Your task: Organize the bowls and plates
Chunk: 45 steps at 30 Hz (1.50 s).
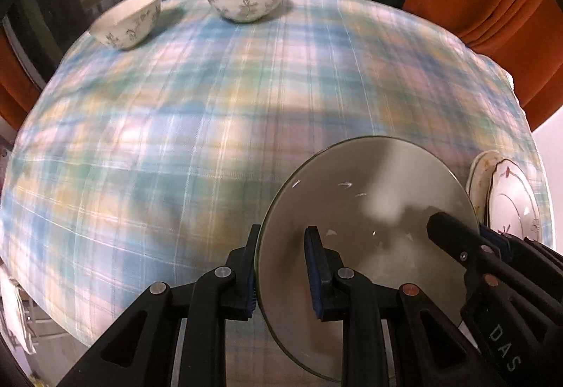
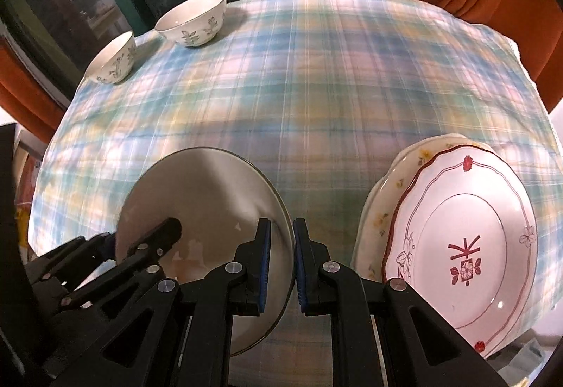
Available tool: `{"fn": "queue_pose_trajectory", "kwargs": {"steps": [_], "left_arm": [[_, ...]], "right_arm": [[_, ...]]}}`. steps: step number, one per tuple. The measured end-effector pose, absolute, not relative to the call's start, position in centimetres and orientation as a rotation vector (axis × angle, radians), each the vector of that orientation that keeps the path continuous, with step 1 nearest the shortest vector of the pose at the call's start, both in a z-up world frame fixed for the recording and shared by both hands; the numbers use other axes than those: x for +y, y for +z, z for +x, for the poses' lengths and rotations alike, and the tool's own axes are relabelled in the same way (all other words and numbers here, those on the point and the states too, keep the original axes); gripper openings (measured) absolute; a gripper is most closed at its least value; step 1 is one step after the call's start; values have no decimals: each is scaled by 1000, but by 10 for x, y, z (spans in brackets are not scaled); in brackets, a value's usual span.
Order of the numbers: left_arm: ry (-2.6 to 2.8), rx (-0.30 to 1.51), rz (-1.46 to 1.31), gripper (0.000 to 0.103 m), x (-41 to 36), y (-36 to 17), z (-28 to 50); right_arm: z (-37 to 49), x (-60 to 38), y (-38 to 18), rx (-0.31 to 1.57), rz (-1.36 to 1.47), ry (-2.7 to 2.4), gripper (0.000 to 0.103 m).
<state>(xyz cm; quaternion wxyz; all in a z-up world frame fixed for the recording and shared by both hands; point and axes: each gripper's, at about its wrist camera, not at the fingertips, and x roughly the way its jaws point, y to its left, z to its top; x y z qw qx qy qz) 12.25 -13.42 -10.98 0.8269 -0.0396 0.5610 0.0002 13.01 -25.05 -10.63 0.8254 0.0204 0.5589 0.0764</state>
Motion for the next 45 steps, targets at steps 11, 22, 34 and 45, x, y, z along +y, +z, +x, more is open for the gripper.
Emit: {"fn": "queue_pose_trajectory", "kwargs": {"steps": [11,22,34,45], "left_arm": [[53,1192,-97,41,-137,-110,116],[125,1162,-144,63,-120,-100,106],[91,1146,-187,69,-92,-90,106],[-75,1090,-151,69,-65,-64,132]], "right_arm": [[134,-253,-114,1216,11,204,19],[133,-258,-108,1191,2,198,55],[133,-242,-94,1149,4,188,64],[138,-218,-65,1074,-14,-5,65]]}}
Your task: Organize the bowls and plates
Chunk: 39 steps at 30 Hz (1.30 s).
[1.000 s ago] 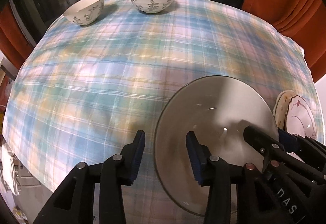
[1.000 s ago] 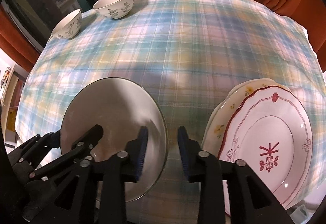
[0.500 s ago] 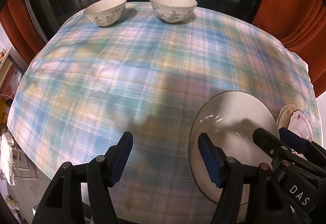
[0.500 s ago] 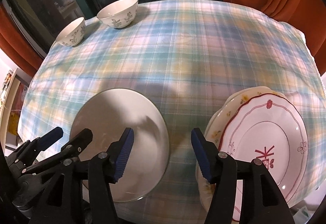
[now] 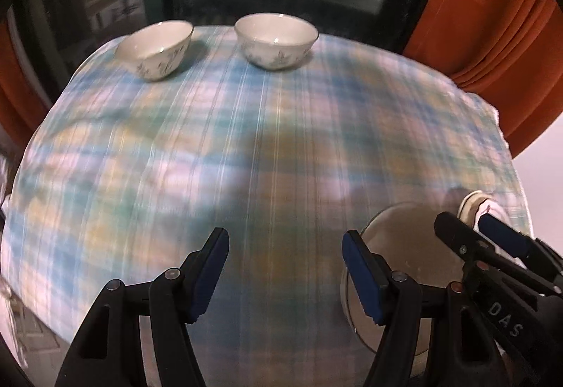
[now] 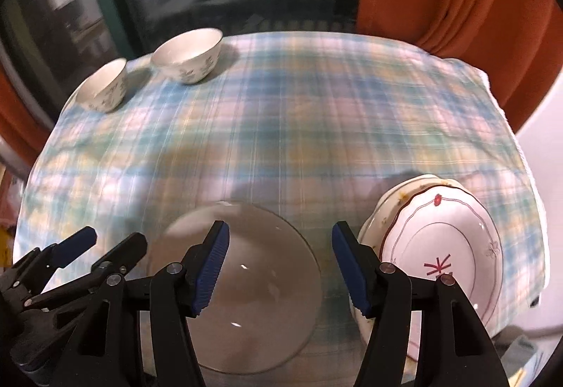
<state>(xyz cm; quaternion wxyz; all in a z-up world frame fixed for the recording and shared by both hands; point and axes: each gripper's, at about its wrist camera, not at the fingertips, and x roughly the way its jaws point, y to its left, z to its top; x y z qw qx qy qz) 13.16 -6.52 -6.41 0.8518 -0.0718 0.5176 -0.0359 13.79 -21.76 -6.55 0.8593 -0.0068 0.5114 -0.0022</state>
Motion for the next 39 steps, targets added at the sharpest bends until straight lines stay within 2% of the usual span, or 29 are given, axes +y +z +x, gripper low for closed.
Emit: {"fn": "queue_pose_trajectory", "kwargs": {"steps": [14,30,39], "left_arm": [[-103,1056,-86,69,25,-41,186],[-29,980,-55,68,126,-29,275],[-3,962,-29,66,158,-42,329]], "right_arm": [[180,-132,-48,1035,75,-40,65],[267,-19,-48,1006,127,-14,65],[326,18,-57,985,143,-13,65]]}}
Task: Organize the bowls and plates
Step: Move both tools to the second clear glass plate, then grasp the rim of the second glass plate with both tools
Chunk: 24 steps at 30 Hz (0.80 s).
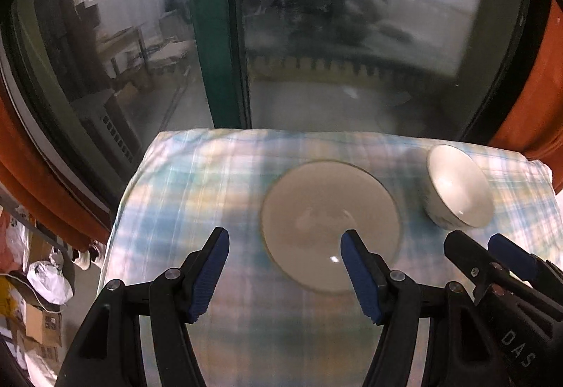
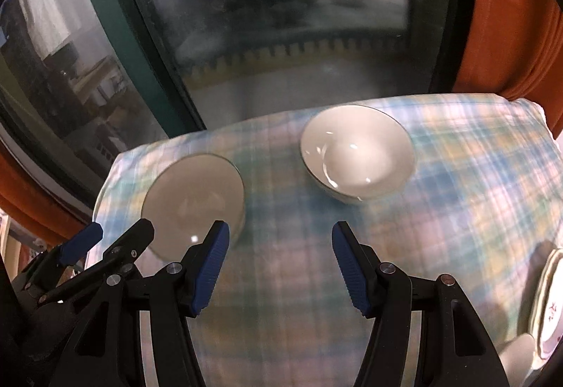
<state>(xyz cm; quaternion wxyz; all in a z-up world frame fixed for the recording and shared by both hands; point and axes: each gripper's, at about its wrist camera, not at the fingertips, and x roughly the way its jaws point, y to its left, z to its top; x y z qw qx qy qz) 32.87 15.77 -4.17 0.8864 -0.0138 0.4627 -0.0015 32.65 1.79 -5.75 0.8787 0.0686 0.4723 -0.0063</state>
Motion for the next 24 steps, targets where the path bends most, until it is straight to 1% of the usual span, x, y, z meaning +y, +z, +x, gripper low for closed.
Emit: {"fn": "queue_pose_trajectory", "kwargs": {"steps": [1,3,5,7,8,9,10,11,12,13,14,15,16,17,19,20,24], "left_arm": [[-4,969,-26,65,160,-46,336],[-5,976,-22,59,161,-52,345],[-3,984,-19,55,162,-60,355],[-9,996,-14,52,162,-66,362],[-14,1004,-13,48,161,-70,365],[-19,1012,-11,41,162,-75,368],[-20,1018,-8,37,162,-78,371],[-19,1025,1,33,161,-81,372],[-20,1030,8,33,161,-85,375],[-22,1032,9,32,162,-87,377],[-25,1036,10,27,161,-89,377],[-27,1042,5,25,163,-92,379],[-27,1046,3,24,163,-93,381],[-27,1048,1,21,164,-95,382],[-37,1051,-5,18,165,-96,384],[-45,1056,-7,15,166,-96,385],[-52,1071,7,14,164,-96,384]], "right_arm": [[331,20,-60,985,147,-15,65],[343,25,-67,991,157,-21,65],[353,29,-74,997,168,-27,64],[364,33,-84,1007,171,-31,61],[368,35,-89,1015,170,-31,60],[372,37,-93,1023,170,-28,55],[375,39,-96,1032,169,-26,51],[379,41,-100,1043,169,-22,50],[383,43,-105,1050,172,-16,45],[386,45,-108,1054,172,-13,43],[390,48,-112,1059,168,-8,43],[393,49,-113,1060,171,-5,40],[395,50,-116,1062,175,0,33],[396,50,-118,1065,176,4,30],[401,50,-123,1075,173,16,18],[402,51,-124,1079,177,24,15],[401,53,-125,1077,158,34,15]]}}
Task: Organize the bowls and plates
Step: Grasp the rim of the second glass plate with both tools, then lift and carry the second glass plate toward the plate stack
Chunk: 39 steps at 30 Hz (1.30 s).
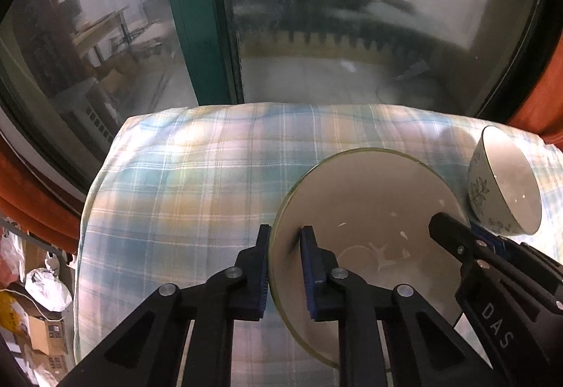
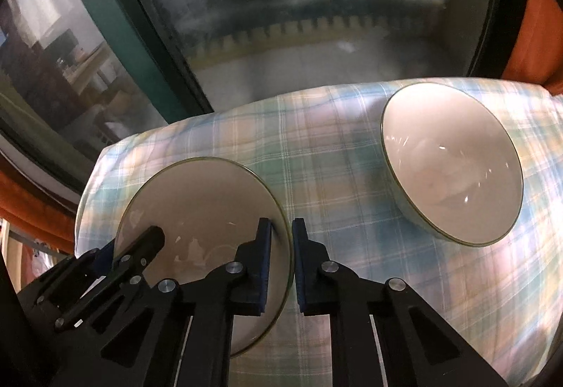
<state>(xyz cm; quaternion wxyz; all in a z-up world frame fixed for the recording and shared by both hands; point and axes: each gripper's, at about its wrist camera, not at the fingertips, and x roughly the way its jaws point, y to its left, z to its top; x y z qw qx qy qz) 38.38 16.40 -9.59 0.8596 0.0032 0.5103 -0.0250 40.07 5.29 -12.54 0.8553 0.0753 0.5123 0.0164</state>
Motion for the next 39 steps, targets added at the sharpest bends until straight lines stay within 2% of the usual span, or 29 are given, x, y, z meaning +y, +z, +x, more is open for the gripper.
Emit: {"fn": "queue_pose_trajectory", "kwargs": {"steps": [17,30,39], "left_arm": [[-69,1094,9,14,146,-85,338],[-79,1088,42,15,73,-70,260],[-57,1055,43,15,5,-39,202]], "right_arm": [[356,38,-114,1119,136,49,15],[275,-30,-95,1131,162,39,15],[216,-96,-66,1112,185,71,15]]}}
